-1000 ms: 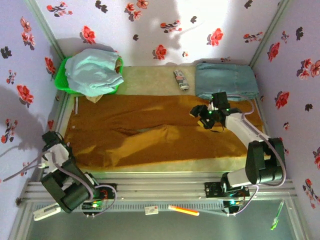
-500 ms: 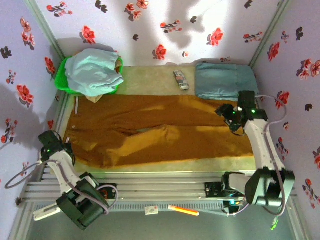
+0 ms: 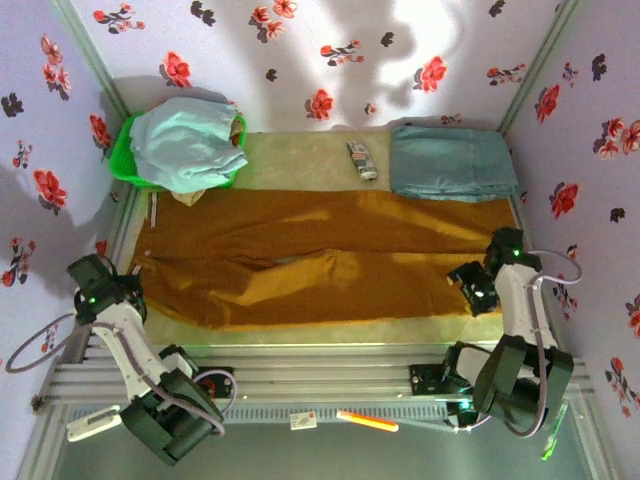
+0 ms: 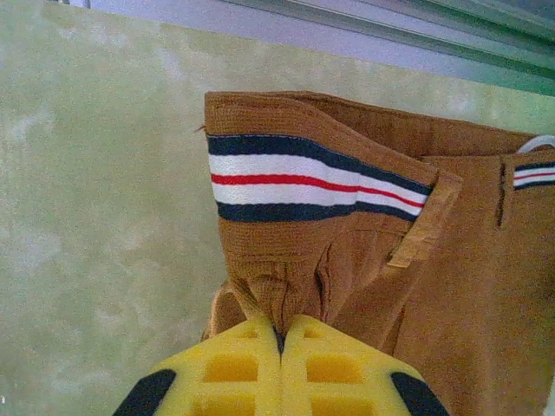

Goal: Fold and stack the trousers

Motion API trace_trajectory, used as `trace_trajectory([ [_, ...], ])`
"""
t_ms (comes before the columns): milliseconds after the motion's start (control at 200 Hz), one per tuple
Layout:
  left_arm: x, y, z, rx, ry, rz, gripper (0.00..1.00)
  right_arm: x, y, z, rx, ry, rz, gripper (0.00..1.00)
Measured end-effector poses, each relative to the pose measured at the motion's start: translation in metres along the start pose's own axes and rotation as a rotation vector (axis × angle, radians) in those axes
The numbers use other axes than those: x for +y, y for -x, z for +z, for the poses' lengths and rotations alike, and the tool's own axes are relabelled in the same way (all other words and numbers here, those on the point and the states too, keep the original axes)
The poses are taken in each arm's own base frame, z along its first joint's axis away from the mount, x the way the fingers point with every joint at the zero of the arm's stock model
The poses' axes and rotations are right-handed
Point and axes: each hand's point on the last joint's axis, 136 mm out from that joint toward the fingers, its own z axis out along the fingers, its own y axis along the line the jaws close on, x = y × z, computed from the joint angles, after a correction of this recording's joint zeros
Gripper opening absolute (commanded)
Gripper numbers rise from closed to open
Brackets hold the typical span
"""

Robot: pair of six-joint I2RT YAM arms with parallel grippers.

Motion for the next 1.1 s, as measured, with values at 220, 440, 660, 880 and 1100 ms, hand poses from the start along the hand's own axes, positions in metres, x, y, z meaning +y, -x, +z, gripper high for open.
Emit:
trace_trajectory([
  [220, -0.002, -0.001, -0.001, 0.008, -0.011, 0.000, 0.00, -0.035, -0.030, 0.028, 0.093, -0.082, 0.072, 0.65],
  [440, -0.003, -0.002, -0.001, 0.013, -0.016, 0.001, 0.00, -0.041, -0.032, 0.045, 0.100, -0.090, 0.136, 0.36],
  [660, -0.013, 0.000, -0.010, 0.010, -0.045, 0.003, 0.00, -0.042, -0.031, 0.044, 0.096, -0.092, 0.130, 0.02],
  [880, -0.035, 0.008, -0.040, -0.014, -0.119, 0.012, 0.00, -0.020, -0.021, 0.011, -0.016, 0.037, 0.074, 0.00],
  [1100, -0.050, 0.010, -0.078, -0.047, -0.199, 0.017, 0.00, 0.002, -0.014, -0.034, -0.123, 0.154, 0.000, 0.00],
])
